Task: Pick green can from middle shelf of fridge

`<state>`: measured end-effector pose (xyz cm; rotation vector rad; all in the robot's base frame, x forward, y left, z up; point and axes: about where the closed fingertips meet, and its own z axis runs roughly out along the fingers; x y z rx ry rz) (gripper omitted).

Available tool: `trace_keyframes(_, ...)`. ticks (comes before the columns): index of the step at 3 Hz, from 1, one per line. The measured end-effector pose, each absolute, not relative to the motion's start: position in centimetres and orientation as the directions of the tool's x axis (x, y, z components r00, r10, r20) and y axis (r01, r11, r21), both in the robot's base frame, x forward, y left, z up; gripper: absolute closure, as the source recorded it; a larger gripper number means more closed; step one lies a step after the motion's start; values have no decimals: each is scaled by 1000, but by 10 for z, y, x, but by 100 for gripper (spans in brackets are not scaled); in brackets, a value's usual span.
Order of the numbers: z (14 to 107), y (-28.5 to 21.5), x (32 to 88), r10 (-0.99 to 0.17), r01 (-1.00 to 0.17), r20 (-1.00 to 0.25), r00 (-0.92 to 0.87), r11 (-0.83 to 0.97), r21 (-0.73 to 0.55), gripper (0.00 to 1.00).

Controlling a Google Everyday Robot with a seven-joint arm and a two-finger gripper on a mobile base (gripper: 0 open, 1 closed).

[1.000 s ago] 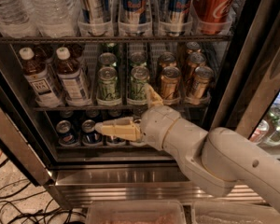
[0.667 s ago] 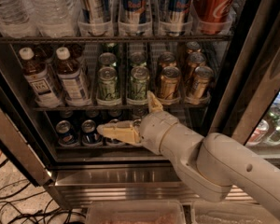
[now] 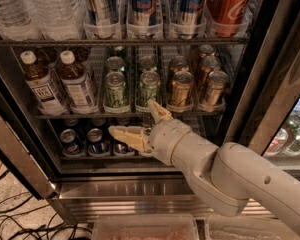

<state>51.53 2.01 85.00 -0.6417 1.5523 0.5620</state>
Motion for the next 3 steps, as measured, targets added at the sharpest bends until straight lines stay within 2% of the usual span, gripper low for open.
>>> trace_keyframes(1,850,20,515,-70,-692,-997,-42,722,-22,40)
trace_keyframes(2,850,20,515,-70,-692,-997,-42,722,-22,33)
trace_keyframes(3,850,20,515,-70,-692,-997,-42,722,-22,38)
